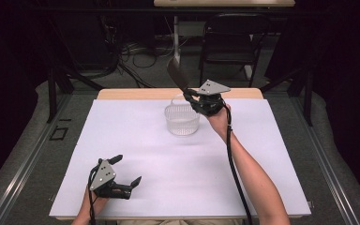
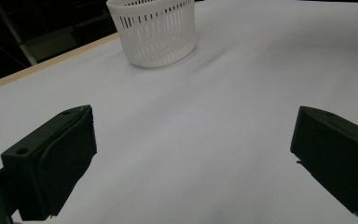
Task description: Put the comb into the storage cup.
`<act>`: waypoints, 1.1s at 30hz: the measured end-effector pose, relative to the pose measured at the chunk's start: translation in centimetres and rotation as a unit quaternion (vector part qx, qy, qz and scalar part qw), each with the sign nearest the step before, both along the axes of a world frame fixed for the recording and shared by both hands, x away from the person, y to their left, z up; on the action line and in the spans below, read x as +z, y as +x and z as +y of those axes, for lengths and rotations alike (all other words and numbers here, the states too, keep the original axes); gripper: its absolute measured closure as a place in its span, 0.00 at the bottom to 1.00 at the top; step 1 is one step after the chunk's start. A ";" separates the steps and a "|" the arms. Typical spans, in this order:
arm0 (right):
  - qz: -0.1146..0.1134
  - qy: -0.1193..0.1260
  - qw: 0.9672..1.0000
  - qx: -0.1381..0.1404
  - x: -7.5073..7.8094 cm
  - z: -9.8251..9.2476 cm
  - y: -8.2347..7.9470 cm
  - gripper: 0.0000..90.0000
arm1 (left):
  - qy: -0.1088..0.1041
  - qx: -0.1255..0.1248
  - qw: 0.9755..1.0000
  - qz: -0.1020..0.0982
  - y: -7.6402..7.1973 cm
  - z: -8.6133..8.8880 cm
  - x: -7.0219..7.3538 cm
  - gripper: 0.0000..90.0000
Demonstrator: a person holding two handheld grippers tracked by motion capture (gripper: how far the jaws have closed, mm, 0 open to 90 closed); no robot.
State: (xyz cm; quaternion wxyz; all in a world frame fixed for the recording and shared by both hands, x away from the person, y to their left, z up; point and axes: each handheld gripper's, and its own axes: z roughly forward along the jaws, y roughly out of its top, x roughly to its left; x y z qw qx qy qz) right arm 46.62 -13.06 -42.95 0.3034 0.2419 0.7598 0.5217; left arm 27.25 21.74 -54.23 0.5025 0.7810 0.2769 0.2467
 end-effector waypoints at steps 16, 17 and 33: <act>-0.010 0.003 1.000 0.009 -1.0 0.6 0.8 0.80 | 0.000 0.000 1.000 0.000 0.0 0.0 0.0 0.00; -0.008 0.002 1.000 0.009 -1.1 0.6 0.9 0.80 | -0.001 -0.002 1.000 0.000 0.0 0.0 0.0 0.00; 0.002 0.004 1.000 0.010 -2.4 1.0 1.4 0.80 | -0.001 0.000 1.000 0.000 0.0 0.1 0.0 0.00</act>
